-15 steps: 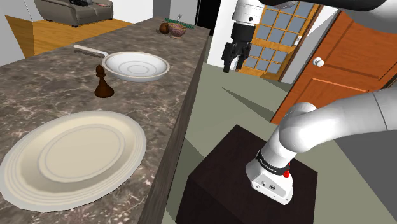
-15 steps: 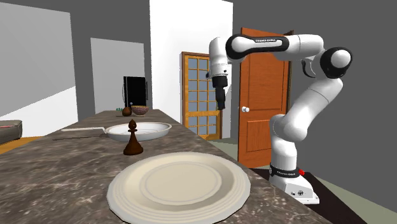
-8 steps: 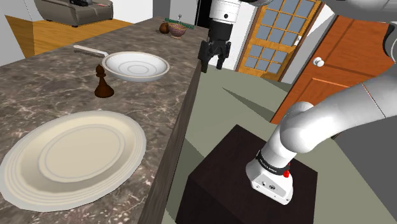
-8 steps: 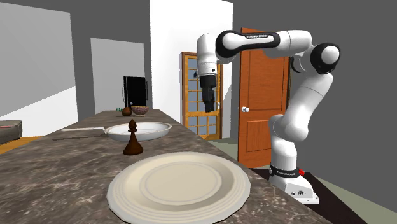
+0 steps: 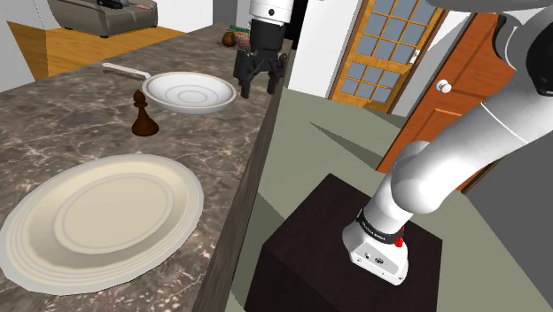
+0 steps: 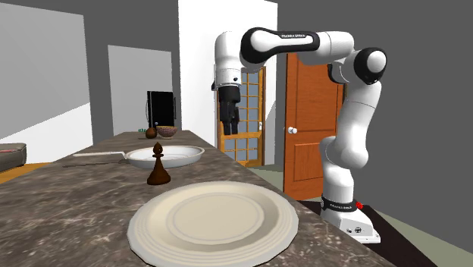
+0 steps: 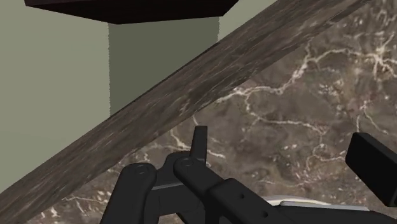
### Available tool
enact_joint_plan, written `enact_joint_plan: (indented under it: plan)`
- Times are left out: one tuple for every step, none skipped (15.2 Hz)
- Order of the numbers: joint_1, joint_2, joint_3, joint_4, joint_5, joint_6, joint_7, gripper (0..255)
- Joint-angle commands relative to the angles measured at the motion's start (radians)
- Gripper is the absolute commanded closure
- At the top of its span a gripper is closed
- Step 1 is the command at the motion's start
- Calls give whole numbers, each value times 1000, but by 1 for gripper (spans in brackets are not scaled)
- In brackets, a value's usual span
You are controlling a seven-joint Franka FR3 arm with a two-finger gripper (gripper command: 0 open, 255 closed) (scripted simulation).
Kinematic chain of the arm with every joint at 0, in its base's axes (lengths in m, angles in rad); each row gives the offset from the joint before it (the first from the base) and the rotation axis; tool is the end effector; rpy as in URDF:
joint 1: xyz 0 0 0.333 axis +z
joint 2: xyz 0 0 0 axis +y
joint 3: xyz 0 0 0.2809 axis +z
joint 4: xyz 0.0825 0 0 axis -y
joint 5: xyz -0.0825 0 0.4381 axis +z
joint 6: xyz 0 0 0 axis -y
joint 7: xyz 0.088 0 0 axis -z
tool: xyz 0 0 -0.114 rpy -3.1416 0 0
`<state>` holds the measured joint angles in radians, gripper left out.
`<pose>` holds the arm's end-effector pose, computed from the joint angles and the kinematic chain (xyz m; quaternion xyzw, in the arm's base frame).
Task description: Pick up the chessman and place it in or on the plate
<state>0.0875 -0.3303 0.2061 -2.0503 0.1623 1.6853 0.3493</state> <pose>0.4892 0.1726 0.5214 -0.9977 0.0448 0.0338 0.0386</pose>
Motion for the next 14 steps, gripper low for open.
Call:
enact_joint_plan:
  plan:
    - [10, 66, 27, 58, 2, 16, 33, 0]
    - [15, 97, 38, 89, 1, 21, 49, 0]
    - [20, 129, 50, 122, -1, 24, 65, 0]
    - [26, 162, 61, 156, -5, 27, 81, 0]
    - [31, 195, 72, 191, -9, 29, 97, 0]
    - [37, 229, 83, 227, -15, 30, 114, 0]
    - [44, 264, 93, 265, -21, 30, 131, 0]
    - [51, 299, 103, 305, -29, 29, 148, 0]
    - [60, 335, 112, 346, -38, 27, 164, 0]
    - [69, 372, 121, 390, -48, 23, 181, 0]
    - [78, 409, 129, 435, -59, 18, 198, 0]
    - [89, 448, 137, 483, -70, 12, 215, 0]
    - [101, 488, 144, 533, -83, 4, 232, 0]
    - [115, 529, 150, 586, -97, -6, 248, 0]
